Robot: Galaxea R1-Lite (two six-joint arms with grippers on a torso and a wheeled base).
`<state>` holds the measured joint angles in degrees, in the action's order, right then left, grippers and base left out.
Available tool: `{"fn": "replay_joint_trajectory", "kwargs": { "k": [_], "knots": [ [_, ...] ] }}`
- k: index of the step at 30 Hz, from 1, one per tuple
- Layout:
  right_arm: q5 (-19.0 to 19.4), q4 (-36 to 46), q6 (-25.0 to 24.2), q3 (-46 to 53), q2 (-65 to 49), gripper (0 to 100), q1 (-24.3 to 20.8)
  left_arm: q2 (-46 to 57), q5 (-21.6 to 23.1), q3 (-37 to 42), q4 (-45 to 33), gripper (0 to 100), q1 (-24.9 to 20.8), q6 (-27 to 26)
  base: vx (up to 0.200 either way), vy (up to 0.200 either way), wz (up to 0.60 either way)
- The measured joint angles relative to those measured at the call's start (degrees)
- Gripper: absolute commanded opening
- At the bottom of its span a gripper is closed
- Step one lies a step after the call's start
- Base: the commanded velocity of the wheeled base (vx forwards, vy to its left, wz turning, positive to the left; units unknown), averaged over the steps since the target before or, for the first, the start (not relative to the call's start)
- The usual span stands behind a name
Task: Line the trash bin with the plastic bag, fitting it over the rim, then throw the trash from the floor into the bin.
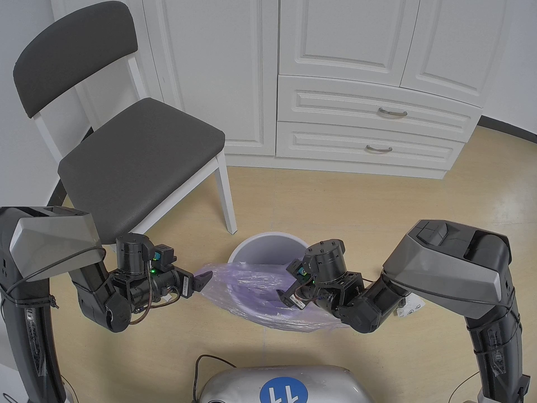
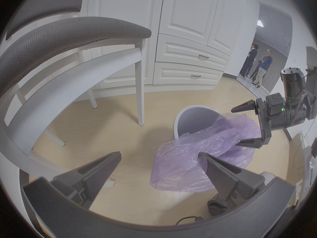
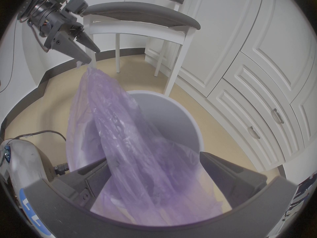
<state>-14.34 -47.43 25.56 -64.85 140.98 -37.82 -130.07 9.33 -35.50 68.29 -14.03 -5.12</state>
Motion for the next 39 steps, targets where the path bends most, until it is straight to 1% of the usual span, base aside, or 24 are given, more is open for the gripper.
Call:
{"fn": "replay_joint_trajectory", "kwargs": {
  "k": [2, 3, 15, 18, 21, 25, 33, 39],
  "knots": [
    [0.0, 0.0, 0.0, -0.7, 0.1, 100, 0.4, -0.1, 0.0, 0.0, 0.0, 100, 0.0, 0.0, 0.0, 0.0, 0.0],
    [0.0, 0.1, 0.0, -1.0, 0.2, 0, 0.4, -0.1, 0.0, 0.0, 0.0, 100, 0.0, 0.0, 0.0, 0.0, 0.0],
    [0.0, -0.7, 0.0, -2.0, 0.7, 0, 0.4, -0.3, 0.0, 0.0, 0.3, 100, 0.0, 0.0, 0.0, 0.0, 0.0],
    [-0.2, -0.7, 0.0, -3.2, 0.7, 0, 0.6, -0.2, 0.0, 0.0, 0.4, 100, 0.0, 0.0, 0.0, 0.0, 0.0],
    [-1.1, -0.7, -0.1, -6.3, 0.9, 0, 1.0, -0.1, 0.0, -0.1, 0.4, 100, 0.0, 0.0, 0.0, 0.0, 0.0],
    [-2.8, -1.1, -0.6, -12.4, 2.3, 0, 1.5, 0.0, 0.0, -0.1, 0.5, 100, 0.0, 0.1, 0.0, 0.0, 0.0],
    [-7.1, -8.2, -2.6, -28.3, 10.0, 0, 1.2, 0.2, -0.2, -0.1, 0.8, 100, -0.2, 0.1, 0.0, 0.0, 0.0],
    [-10.2, -11.3, -3.0, -39.3, 16.8, 0, 1.2, 0.3, -0.2, -0.2, 0.8, 100, -0.2, 0.2, 0.0, 0.0, 0.0]
  ]
}}
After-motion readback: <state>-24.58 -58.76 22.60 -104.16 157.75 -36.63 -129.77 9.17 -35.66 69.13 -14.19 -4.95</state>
